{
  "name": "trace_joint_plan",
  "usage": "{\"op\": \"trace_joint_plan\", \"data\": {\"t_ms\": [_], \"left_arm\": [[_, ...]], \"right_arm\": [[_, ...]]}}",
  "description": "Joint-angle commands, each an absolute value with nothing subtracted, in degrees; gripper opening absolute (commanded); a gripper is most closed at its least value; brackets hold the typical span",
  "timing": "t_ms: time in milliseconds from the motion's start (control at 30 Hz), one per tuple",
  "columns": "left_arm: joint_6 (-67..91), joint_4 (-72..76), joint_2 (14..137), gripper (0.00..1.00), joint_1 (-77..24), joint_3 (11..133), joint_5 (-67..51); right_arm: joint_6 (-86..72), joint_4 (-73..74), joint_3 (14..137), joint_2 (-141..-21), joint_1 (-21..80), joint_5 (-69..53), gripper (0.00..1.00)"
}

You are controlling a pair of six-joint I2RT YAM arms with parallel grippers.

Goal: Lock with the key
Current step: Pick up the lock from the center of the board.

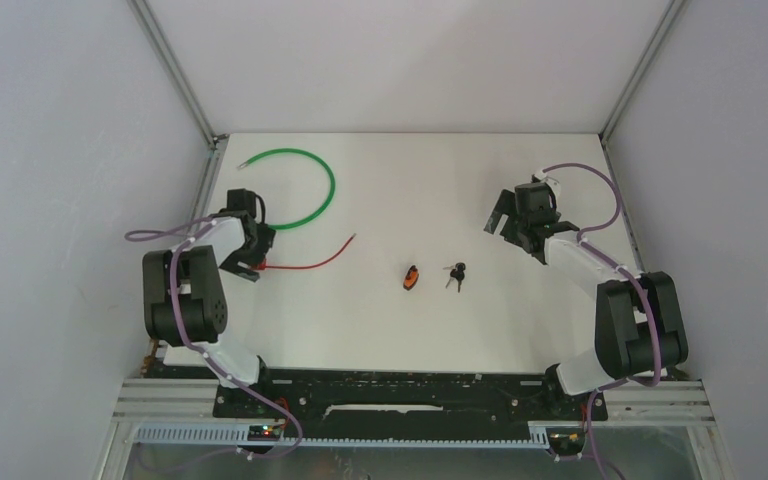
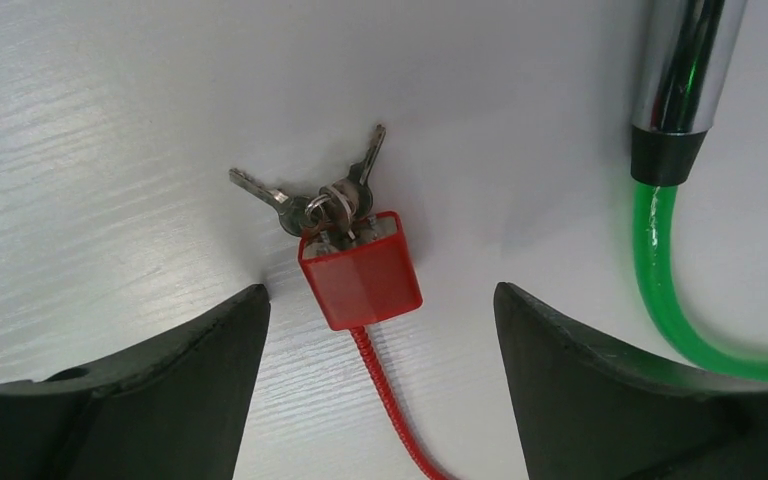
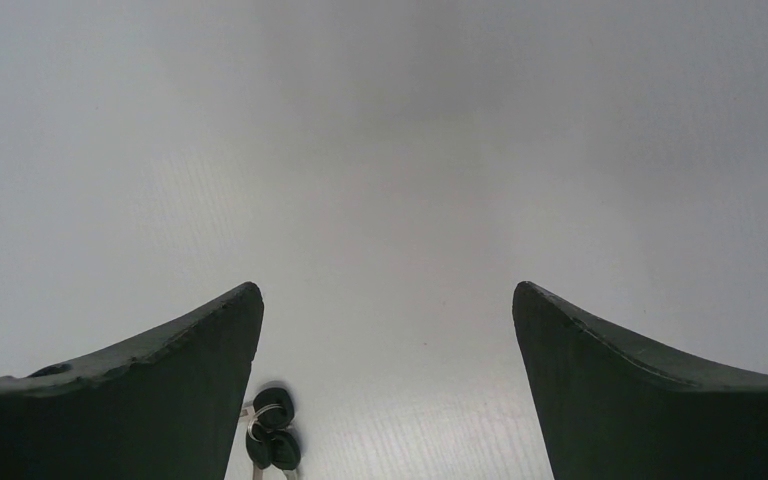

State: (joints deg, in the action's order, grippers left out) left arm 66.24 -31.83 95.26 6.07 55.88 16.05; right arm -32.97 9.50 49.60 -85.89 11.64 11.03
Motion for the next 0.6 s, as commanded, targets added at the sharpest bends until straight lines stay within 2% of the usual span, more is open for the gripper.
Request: {"op": "trace_joint_plan", "data": {"t_ms": [0, 367, 433, 567], "left_arm": [[69.4, -30.8, 95.8, 0.85, 7.6, 57.1, 15.8], [70.4, -32.4, 98.2, 0.80, 10.3, 57.0, 14.1], [70.4, -33.0, 99.4, 0.75, 10.4, 57.9, 13.5], [70.3, -35.0, 101.1, 0.71, 10.5, 60.0, 13.1]], "right_arm": [[-33.9, 9.6, 51.2, -86.2, 11.3, 10.7, 0.97], [-34.0, 9.8, 51.2, -86.2, 11.0, 10.7, 0.96], [-34.1, 9.8, 51.2, -86.1, 11.0, 10.7, 0.97], [-34.3, 10.0, 51.2, -86.0, 10.9, 10.9, 0.96]]}}
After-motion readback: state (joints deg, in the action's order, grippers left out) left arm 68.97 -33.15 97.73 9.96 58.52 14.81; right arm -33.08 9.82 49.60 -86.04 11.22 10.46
